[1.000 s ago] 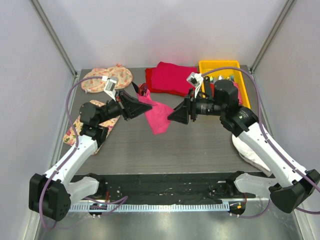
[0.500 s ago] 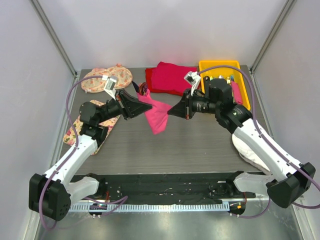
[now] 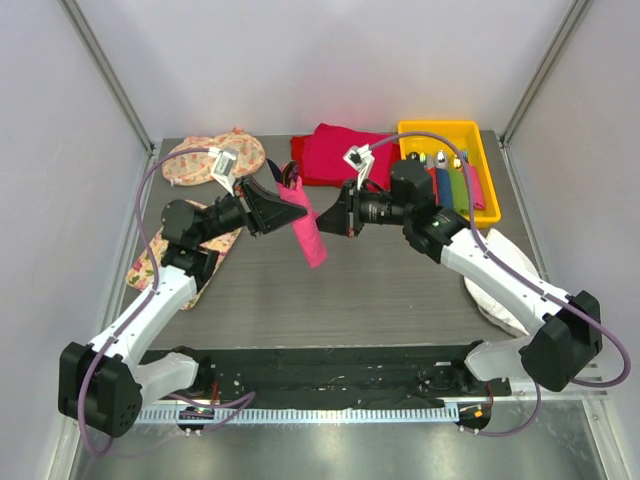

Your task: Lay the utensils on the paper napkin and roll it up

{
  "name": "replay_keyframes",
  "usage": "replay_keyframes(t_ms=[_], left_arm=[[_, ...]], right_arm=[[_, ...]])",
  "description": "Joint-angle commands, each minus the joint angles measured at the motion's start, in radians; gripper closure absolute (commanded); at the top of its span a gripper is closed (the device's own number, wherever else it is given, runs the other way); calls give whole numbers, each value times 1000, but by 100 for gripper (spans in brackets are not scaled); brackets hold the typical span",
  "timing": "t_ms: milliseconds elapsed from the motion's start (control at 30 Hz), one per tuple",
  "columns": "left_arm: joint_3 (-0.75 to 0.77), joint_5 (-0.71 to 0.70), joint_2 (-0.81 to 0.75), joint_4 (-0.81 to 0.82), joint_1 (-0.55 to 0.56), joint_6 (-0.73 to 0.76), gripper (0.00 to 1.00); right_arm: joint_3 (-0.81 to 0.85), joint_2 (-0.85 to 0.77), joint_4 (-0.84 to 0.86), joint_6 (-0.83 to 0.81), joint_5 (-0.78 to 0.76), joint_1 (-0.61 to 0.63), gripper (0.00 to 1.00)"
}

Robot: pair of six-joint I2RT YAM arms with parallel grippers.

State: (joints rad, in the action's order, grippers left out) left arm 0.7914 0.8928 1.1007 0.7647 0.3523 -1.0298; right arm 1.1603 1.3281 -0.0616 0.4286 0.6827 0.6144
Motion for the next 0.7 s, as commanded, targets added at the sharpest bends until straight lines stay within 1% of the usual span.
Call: replay_keyframes(t_ms=[0, 133, 267, 300, 333, 367, 433, 467, 500, 533, 600, 633, 667], left_arm=[[71, -12, -1, 54, 14, -30, 100], [68, -12, 2, 48, 14, -27, 100], [58, -15, -2, 35, 14, -4, 100], [55, -17, -5, 28, 14, 0, 100], [49, -18, -7, 16, 14, 8, 100], [46, -28, -12, 10, 14, 17, 100], [42, -37, -12, -1, 13, 25, 100], [40, -44, -7, -7, 13, 30, 100], [42, -49, -6, -14, 14, 39, 100], [43, -49, -1, -21, 11, 46, 100], [48, -66, 4, -48, 8, 62, 100], [49, -71, 8, -59, 7, 69, 100], [52, -71, 13, -68, 7, 71, 100]], right_arm=[[-13, 5, 140, 35, 18, 44, 99], [-21, 2, 146, 32, 20, 50, 99], [4, -29, 24, -56, -8, 39, 99], [9, -44, -3, -91, -14, 22, 95], [25, -50, -70, -106, -18, 10, 90], [35, -55, -104, -126, -21, -4, 78], [58, -81, -186, -160, -22, -56, 63], [67, -92, -214, -169, -22, -73, 57], [82, -104, -246, -183, -23, -123, 50], [120, -127, -317, -212, -23, -148, 47], [171, -147, -400, -257, -23, -197, 44], [226, -165, -475, -299, -32, -220, 44], [249, -173, -510, -321, -38, -222, 43]])
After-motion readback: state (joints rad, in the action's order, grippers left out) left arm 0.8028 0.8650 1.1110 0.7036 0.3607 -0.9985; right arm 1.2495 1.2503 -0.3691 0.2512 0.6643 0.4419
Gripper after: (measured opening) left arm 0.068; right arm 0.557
